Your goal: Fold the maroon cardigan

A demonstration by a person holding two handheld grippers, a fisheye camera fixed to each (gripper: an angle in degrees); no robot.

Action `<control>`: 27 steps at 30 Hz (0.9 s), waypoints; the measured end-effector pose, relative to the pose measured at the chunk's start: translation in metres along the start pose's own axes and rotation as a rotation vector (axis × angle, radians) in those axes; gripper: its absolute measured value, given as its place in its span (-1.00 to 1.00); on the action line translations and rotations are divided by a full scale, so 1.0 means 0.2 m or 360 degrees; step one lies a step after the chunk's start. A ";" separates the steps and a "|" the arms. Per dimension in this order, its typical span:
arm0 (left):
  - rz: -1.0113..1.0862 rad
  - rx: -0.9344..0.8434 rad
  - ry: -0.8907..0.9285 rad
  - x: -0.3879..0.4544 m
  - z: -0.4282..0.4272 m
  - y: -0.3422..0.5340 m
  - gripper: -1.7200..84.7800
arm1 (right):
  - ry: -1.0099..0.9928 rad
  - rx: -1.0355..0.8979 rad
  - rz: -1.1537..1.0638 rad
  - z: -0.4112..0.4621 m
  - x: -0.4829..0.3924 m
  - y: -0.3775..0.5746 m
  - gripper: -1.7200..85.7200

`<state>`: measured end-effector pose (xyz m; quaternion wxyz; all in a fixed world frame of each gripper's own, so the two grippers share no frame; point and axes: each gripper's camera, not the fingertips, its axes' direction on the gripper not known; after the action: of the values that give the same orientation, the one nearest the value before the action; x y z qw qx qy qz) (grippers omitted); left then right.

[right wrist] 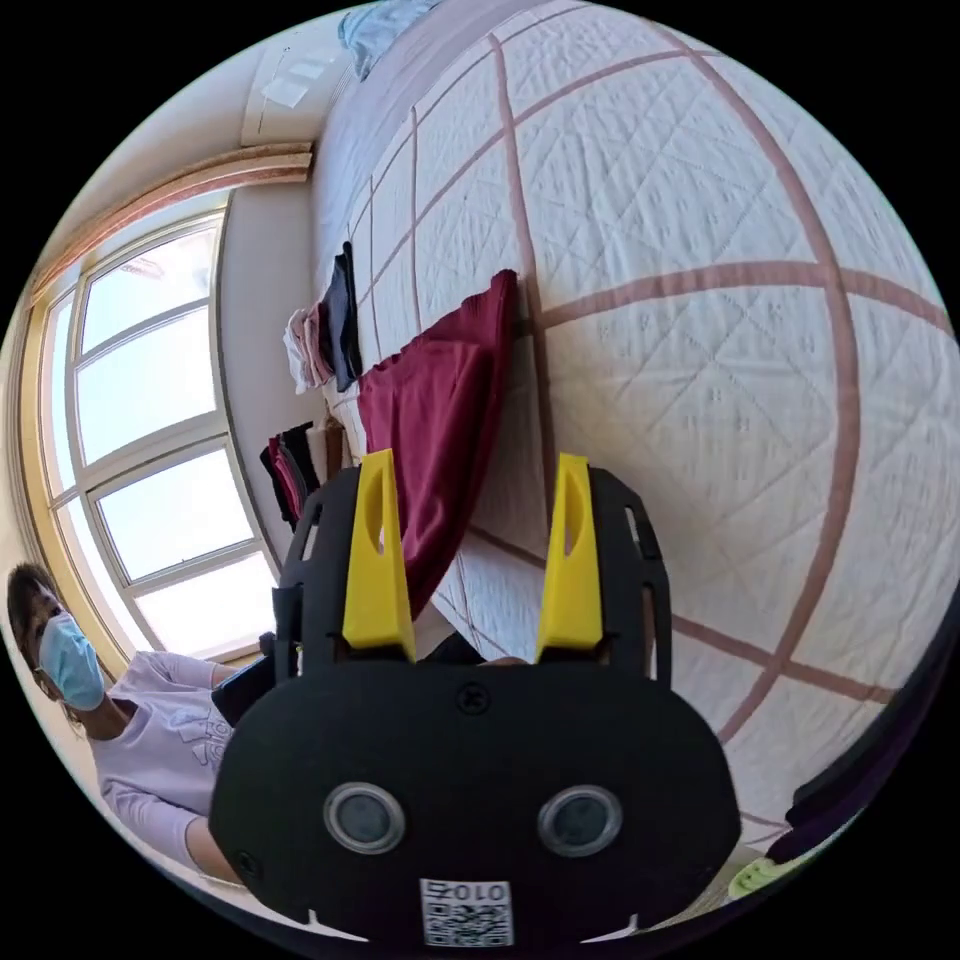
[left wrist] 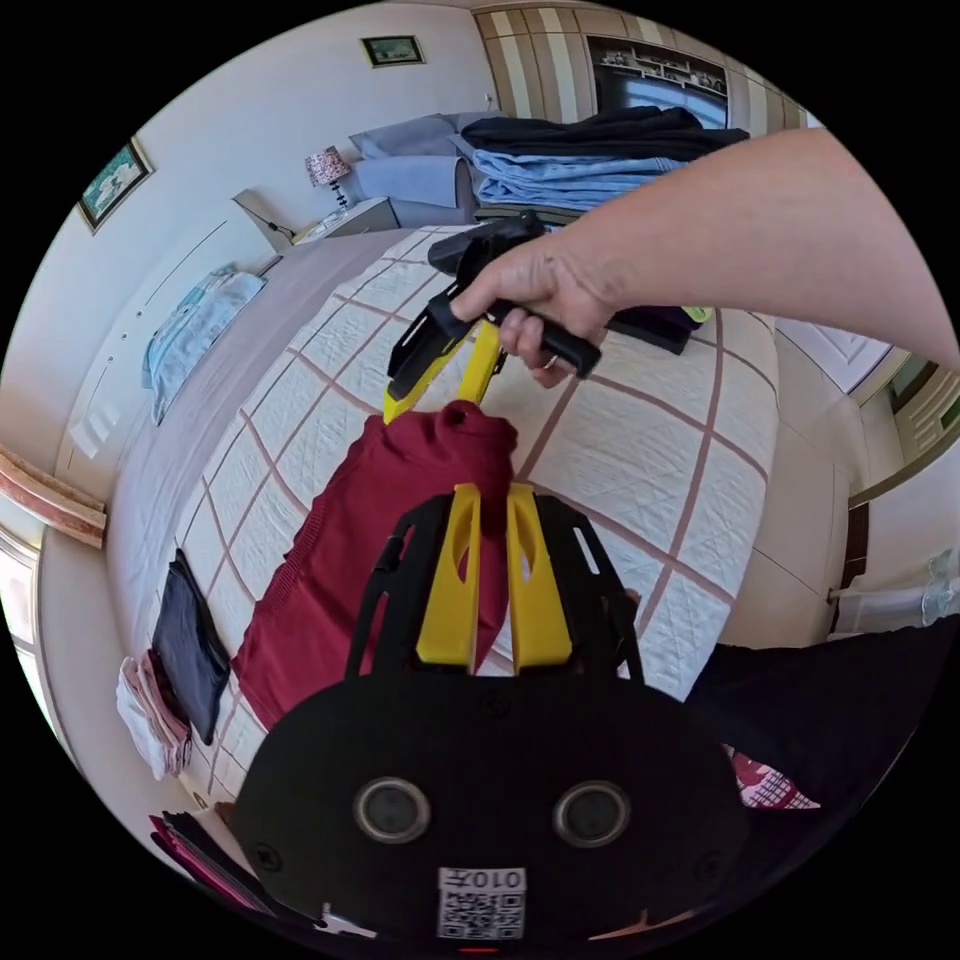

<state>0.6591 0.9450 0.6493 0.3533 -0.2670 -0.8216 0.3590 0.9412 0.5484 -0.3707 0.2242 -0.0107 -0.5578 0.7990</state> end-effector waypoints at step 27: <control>-0.1458 0.0804 0.0903 -1.13 -1.15 1.28 -0.89 | 0.0862 -0.0205 -0.0465 0.54 -1.51 -0.14 -0.83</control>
<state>1.0225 1.0337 0.4760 0.7305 0.1216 -0.6158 0.2688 1.1931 0.3491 -0.3742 0.4760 -0.1569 -0.5229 0.6895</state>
